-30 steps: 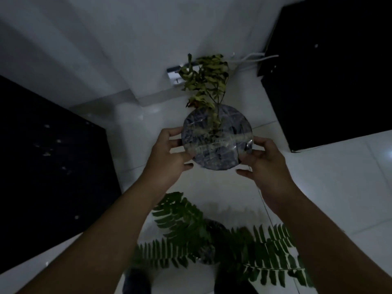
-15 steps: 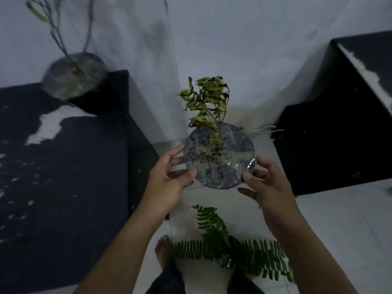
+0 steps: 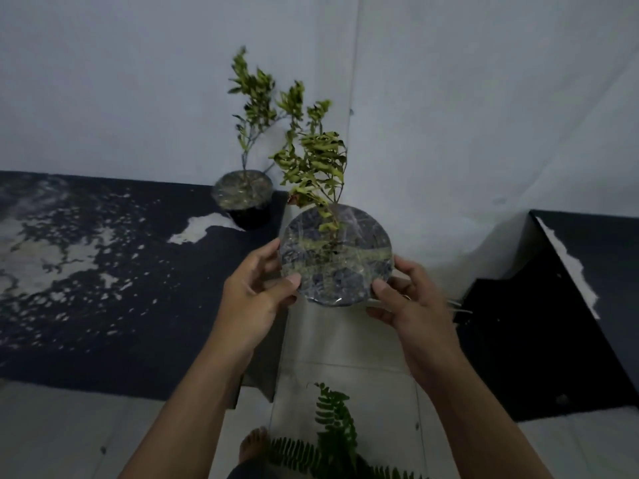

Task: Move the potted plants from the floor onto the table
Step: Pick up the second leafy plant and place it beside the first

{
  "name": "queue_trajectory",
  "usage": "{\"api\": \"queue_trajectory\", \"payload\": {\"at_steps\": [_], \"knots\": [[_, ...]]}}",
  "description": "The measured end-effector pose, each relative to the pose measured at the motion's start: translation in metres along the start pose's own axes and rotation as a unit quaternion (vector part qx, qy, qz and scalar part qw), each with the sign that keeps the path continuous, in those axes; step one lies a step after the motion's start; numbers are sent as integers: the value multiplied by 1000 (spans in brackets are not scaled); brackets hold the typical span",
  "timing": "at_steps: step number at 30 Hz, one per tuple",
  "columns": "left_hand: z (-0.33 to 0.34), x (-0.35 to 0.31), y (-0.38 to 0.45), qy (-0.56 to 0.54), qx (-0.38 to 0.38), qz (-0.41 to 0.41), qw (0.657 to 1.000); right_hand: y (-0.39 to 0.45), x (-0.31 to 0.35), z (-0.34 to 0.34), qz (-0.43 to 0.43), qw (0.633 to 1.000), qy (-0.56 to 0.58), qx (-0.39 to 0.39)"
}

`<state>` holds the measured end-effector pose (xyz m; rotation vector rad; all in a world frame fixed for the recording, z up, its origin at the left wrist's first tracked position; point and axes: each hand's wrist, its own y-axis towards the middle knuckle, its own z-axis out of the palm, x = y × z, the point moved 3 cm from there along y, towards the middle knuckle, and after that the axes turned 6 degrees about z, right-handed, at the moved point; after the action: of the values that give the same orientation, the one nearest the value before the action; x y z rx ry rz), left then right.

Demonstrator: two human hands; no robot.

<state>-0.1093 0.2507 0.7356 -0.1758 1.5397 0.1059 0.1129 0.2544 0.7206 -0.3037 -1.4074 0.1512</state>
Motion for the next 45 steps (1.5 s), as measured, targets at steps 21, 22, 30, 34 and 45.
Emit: {"api": "queue_trajectory", "payload": {"at_steps": [21, 22, 30, 34, 45], "knots": [[-291, -25, 135, 17, -94, -18, 995, 74, -16, 322, 4, 997, -65, 40], [-309, -24, 148, 20, -93, -21, 995, 83, -22, 342, 11, 997, -69, 38], [-382, 0, 233, 33, -107, -68, 991, 149, -45, 435, 80, 993, -74, 43], [-397, 21, 286, 49, -100, -84, 990, 195, -47, 462, 96, 991, -87, 39], [-401, 75, 375, 64, -36, -121, 990, 281, -74, 492, 103, 978, -182, -4]]}}
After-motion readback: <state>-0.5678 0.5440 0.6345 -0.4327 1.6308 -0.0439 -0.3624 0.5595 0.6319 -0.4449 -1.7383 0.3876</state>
